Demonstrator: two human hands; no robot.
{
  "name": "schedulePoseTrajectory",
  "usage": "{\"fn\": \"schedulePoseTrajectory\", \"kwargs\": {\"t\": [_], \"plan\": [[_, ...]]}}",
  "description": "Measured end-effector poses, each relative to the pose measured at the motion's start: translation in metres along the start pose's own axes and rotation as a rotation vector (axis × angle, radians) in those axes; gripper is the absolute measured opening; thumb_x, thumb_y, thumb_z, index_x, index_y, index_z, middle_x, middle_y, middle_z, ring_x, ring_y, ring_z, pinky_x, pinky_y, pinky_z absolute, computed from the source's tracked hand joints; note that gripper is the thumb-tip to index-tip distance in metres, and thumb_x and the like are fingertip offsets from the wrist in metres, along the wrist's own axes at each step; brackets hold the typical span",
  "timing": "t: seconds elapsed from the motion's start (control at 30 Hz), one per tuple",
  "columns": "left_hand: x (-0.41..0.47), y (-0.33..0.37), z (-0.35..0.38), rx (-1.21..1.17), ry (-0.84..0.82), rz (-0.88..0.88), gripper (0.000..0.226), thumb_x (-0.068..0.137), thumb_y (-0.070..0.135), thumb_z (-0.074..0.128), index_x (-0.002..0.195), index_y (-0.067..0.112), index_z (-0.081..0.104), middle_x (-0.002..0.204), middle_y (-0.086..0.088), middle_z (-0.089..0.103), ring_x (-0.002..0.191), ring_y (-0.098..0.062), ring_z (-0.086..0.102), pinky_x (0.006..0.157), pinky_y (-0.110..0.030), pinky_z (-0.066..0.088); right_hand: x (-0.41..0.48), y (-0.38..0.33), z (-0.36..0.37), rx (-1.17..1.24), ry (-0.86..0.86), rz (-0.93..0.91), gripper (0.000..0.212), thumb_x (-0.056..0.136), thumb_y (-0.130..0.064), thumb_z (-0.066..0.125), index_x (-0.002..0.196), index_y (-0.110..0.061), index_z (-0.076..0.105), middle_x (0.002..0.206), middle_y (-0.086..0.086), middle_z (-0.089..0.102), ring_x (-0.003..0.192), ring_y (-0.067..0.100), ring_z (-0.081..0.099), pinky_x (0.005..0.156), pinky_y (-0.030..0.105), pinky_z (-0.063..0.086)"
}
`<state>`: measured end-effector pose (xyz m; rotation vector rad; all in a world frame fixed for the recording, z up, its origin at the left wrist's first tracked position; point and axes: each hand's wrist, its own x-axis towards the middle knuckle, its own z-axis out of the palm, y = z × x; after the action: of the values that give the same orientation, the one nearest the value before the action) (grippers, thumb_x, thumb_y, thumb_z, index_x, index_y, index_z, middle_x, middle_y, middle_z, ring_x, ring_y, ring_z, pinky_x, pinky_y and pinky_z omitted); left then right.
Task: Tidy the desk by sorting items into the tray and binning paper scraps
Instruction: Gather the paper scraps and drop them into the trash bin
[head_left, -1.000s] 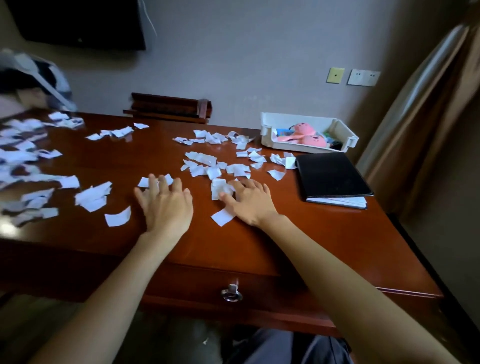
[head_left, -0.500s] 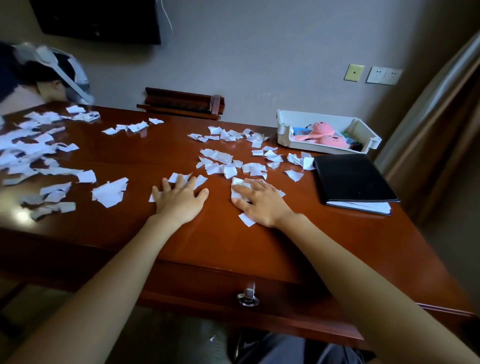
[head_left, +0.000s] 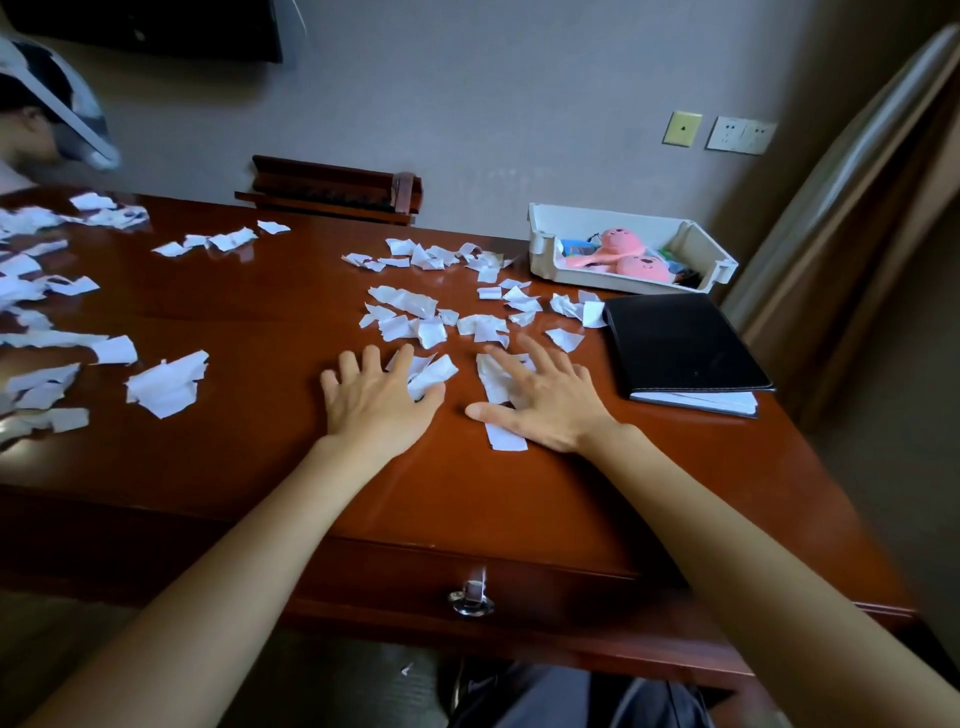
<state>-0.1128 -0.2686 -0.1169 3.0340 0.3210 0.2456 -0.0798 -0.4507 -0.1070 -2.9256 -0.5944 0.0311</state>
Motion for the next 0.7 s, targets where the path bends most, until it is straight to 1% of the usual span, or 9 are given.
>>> {"fn": "schedulePoseTrajectory", "kwargs": {"t": [0.07, 0.13, 0.23, 0.3, 0.4, 0.5, 0.57, 0.63, 0.7], "plan": [[0.005, 0.001, 0.000, 0.009, 0.064, 0.029, 0.056, 0.092, 0.056, 0.029, 0.139, 0.026, 0.035, 0.133, -0.008, 0.041, 0.122, -0.027, 0.036, 0.098, -0.040, 0.032, 0.009, -0.003, 0.000, -0.062, -0.005, 0.009, 0.071, 0.081, -0.075, 0.031, 0.143, -0.042, 0.022, 0.153, 0.005, 0.023, 0.141, 0.032, 0.018, 0.111, 0.052, 0.018], [0.010, 0.006, 0.000, -0.004, 0.071, 0.036, 0.053, 0.095, 0.051, 0.030, 0.139, 0.022, 0.036, 0.135, -0.009, 0.039, 0.122, -0.026, 0.038, 0.097, -0.038, 0.036, 0.012, -0.007, 0.000, -0.069, 0.051, 0.005, 0.063, 0.085, -0.070, 0.031, 0.140, -0.039, 0.031, 0.142, 0.006, 0.034, 0.135, 0.029, 0.027, 0.107, 0.048, 0.026], [0.014, 0.015, -0.003, -0.038, 0.044, 0.012, 0.049, 0.098, 0.041, 0.032, 0.139, 0.015, 0.030, 0.138, -0.012, 0.037, 0.119, -0.028, 0.047, 0.088, -0.035, 0.044, 0.011, -0.011, 0.000, -0.032, 0.101, -0.017, 0.050, 0.092, -0.056, 0.036, 0.134, -0.030, 0.040, 0.131, 0.008, 0.040, 0.124, 0.029, 0.038, 0.098, 0.043, 0.041], [0.014, 0.019, -0.004, -0.025, 0.061, 0.018, 0.045, 0.100, 0.035, 0.032, 0.138, 0.010, 0.029, 0.136, -0.014, 0.040, 0.111, -0.028, 0.054, 0.081, -0.034, 0.046, 0.009, -0.013, 0.001, -0.026, 0.138, -0.038, 0.042, 0.095, -0.047, 0.038, 0.129, -0.023, 0.043, 0.127, 0.009, 0.042, 0.113, 0.031, 0.049, 0.086, 0.038, 0.047], [0.013, 0.021, -0.004, -0.003, 0.075, 0.029, 0.042, 0.101, 0.025, 0.032, 0.139, 0.007, 0.028, 0.136, -0.015, 0.045, 0.108, -0.030, 0.060, 0.077, -0.033, 0.048, 0.005, -0.017, -0.001, -0.080, 0.208, -0.052, 0.035, 0.099, -0.035, 0.037, 0.125, -0.014, 0.043, 0.120, 0.012, 0.049, 0.097, 0.034, 0.059, 0.066, 0.031, 0.040], [0.011, 0.021, -0.003, -0.038, 0.098, 0.054, 0.039, 0.101, 0.021, 0.035, 0.136, 0.005, 0.034, 0.132, -0.015, 0.052, 0.109, -0.032, 0.061, 0.079, -0.036, 0.051, 0.005, -0.017, 0.000, -0.083, 0.191, -0.027, 0.029, 0.100, -0.028, 0.035, 0.120, -0.007, 0.044, 0.111, 0.015, 0.057, 0.089, 0.037, 0.061, 0.064, 0.037, 0.044], [0.009, 0.021, -0.006, -0.109, 0.122, 0.049, 0.038, 0.100, 0.023, 0.037, 0.134, 0.005, 0.038, 0.127, -0.016, 0.057, 0.108, -0.033, 0.061, 0.080, -0.038, 0.051, 0.002, -0.017, -0.004, -0.073, 0.184, -0.021, 0.025, 0.100, -0.024, 0.038, 0.115, -0.006, 0.045, 0.109, 0.015, 0.060, 0.088, 0.035, 0.062, 0.065, 0.036, 0.047], [0.005, 0.023, -0.013, -0.245, 0.129, 0.014, 0.038, 0.100, 0.022, 0.039, 0.132, 0.003, 0.042, 0.123, -0.019, 0.059, 0.109, -0.036, 0.059, 0.082, -0.039, 0.049, -0.001, -0.017, -0.011, -0.029, 0.190, -0.019, 0.022, 0.101, -0.018, 0.037, 0.117, -0.005, 0.044, 0.111, 0.012, 0.060, 0.094, 0.029, 0.062, 0.062, 0.024, 0.043], [0.003, 0.027, -0.021, -0.404, 0.133, -0.005, 0.038, 0.099, 0.019, 0.041, 0.132, 0.001, 0.043, 0.123, -0.023, 0.058, 0.113, -0.039, 0.056, 0.087, -0.041, 0.047, -0.005, -0.015, -0.019, 0.086, 0.173, 0.077, 0.025, 0.101, -0.011, 0.033, 0.123, -0.002, 0.042, 0.110, 0.011, 0.055, 0.102, 0.022, 0.058, 0.063, 0.015, 0.038]]}}
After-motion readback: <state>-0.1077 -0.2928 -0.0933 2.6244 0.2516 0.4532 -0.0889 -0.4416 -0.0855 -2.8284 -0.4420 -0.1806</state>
